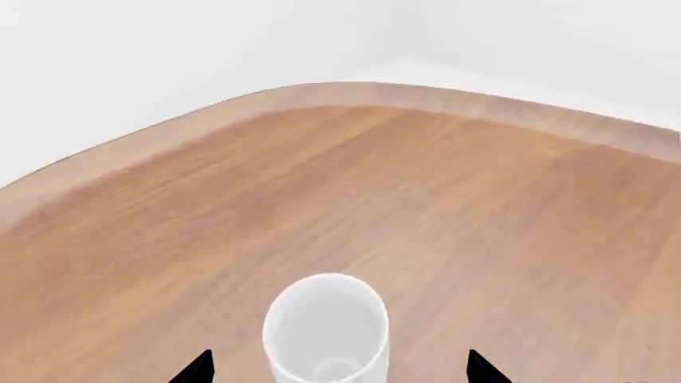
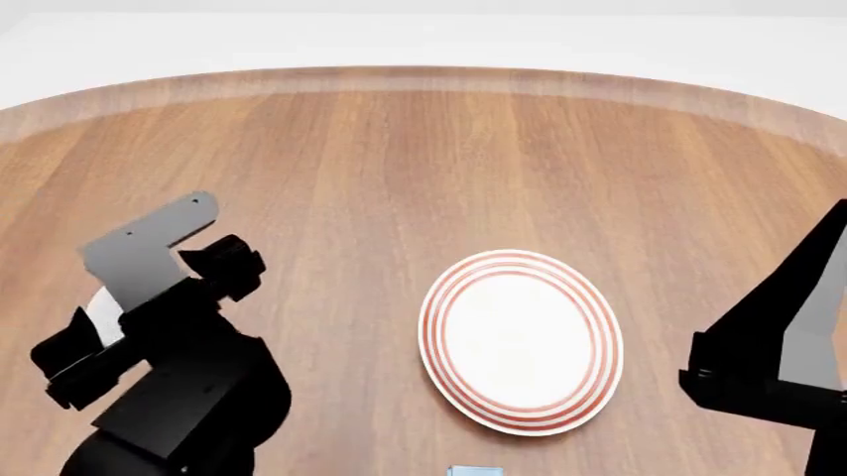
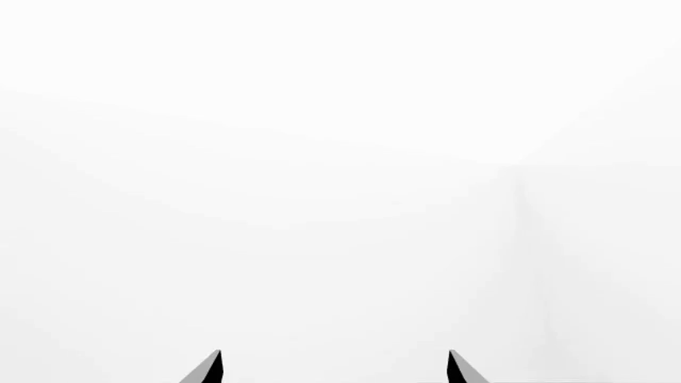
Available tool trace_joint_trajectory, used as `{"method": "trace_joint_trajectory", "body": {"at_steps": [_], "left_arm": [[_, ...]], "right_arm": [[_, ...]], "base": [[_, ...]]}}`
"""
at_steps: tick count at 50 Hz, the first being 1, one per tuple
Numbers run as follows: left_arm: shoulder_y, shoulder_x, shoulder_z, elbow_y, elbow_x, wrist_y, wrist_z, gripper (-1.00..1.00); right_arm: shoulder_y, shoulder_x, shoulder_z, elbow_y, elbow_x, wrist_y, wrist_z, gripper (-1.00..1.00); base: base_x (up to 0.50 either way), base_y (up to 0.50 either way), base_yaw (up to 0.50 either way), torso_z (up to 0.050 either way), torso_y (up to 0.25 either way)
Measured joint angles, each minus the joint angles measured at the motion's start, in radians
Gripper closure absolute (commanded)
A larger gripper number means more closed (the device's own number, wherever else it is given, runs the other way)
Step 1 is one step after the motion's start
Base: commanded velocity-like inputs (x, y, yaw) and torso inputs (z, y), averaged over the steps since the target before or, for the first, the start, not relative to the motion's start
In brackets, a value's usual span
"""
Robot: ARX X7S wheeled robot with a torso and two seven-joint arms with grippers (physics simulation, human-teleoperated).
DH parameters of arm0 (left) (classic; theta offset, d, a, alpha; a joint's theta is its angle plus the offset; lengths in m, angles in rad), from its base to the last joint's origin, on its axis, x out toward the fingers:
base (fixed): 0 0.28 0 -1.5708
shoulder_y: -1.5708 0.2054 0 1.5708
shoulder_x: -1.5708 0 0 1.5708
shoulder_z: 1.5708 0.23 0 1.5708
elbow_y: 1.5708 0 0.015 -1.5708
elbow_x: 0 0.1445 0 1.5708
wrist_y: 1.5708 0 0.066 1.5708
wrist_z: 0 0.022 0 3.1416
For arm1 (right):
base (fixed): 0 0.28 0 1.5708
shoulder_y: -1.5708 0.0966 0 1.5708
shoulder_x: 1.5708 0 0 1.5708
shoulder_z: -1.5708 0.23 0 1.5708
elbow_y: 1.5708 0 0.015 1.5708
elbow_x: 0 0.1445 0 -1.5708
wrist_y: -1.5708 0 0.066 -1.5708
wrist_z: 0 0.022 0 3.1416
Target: Pick up the white mug and put it on the plate, and put the chocolate pudding to the right of the plate.
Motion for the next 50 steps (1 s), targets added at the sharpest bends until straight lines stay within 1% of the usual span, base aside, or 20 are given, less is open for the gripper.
{"method": "trace_joint_trajectory", "body": {"at_steps": [8,16,36,50], "left_arm": [[0.0,-0.004,0.021,-0.093,-0.039,0.058,-0.078,-1.0],[0.004,-0.011,0.041,-0.173,-0.068,0.116,-0.105,-1.0],[0.015,-0.033,0.088,-0.35,-0.103,0.308,-0.034,-1.0],[-0.006,-0.038,0.082,-0.491,-0.099,0.435,-0.006,-1.0]], "right_arm": [[-0.002,0.004,-0.003,0.001,0.004,-0.001,0.001,-1.0],[-0.003,0.008,-0.006,0.0,0.007,0.001,0.002,-1.0],[-0.004,0.016,-0.012,0.0,0.008,0.005,0.007,-1.0],[-0.004,0.02,-0.015,0.004,0.007,0.003,0.012,-1.0]], "base": [[0.0,0.0,0.0,0.0,0.0],[0.0,0.0,0.0,0.0,0.0],[0.0,0.0,0.0,0.0,0.0],[0.0,0.0,0.0,0.0,0.0]]}}
